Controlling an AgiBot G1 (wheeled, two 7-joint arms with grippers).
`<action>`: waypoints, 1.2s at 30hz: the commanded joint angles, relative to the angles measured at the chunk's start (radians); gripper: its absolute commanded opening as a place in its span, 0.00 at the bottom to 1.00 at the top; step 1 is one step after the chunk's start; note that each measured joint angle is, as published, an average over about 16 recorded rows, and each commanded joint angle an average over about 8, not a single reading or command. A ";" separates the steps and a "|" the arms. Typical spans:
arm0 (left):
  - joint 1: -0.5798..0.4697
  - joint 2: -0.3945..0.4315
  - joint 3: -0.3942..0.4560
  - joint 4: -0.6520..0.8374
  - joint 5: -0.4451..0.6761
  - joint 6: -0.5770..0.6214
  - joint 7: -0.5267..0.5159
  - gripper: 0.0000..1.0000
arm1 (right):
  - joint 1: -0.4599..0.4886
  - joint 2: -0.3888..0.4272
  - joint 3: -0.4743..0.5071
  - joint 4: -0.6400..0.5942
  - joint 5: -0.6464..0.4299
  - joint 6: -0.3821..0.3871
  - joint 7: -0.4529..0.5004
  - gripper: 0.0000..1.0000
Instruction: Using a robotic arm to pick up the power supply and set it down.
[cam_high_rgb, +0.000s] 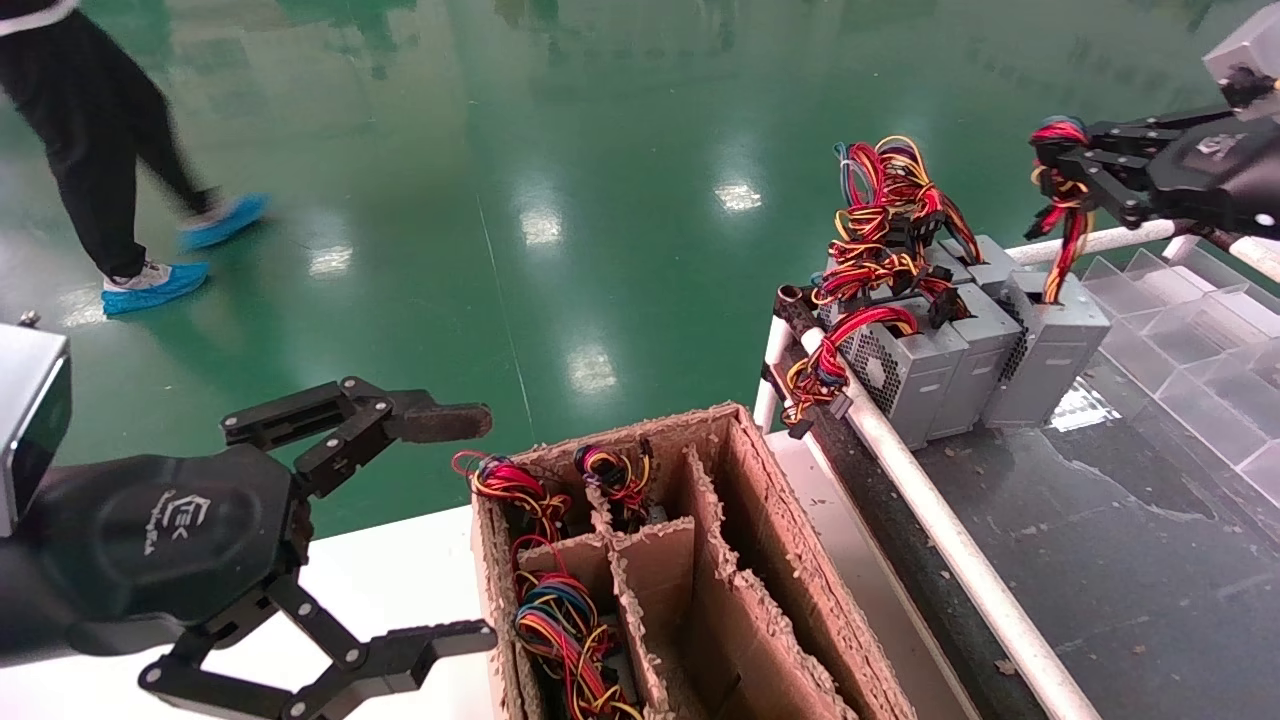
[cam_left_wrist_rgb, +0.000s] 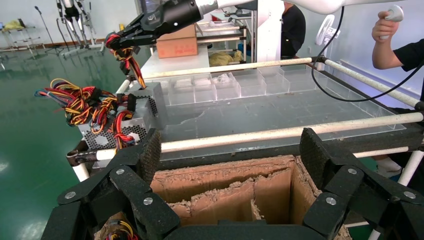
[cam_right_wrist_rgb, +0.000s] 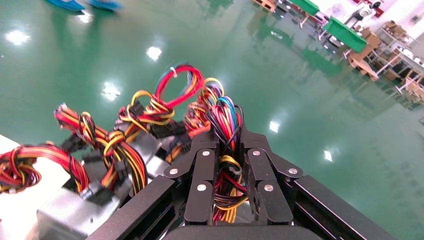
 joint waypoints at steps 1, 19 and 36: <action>0.000 0.000 0.000 0.000 0.000 0.000 0.000 1.00 | 0.013 -0.017 0.000 -0.027 0.001 -0.002 -0.021 0.00; 0.000 0.000 0.000 0.000 0.000 0.000 0.000 1.00 | 0.037 -0.097 0.015 -0.201 0.027 -0.004 -0.212 0.49; 0.000 0.000 0.001 0.000 0.000 0.000 0.000 1.00 | 0.051 -0.082 0.039 -0.282 0.065 -0.058 -0.290 1.00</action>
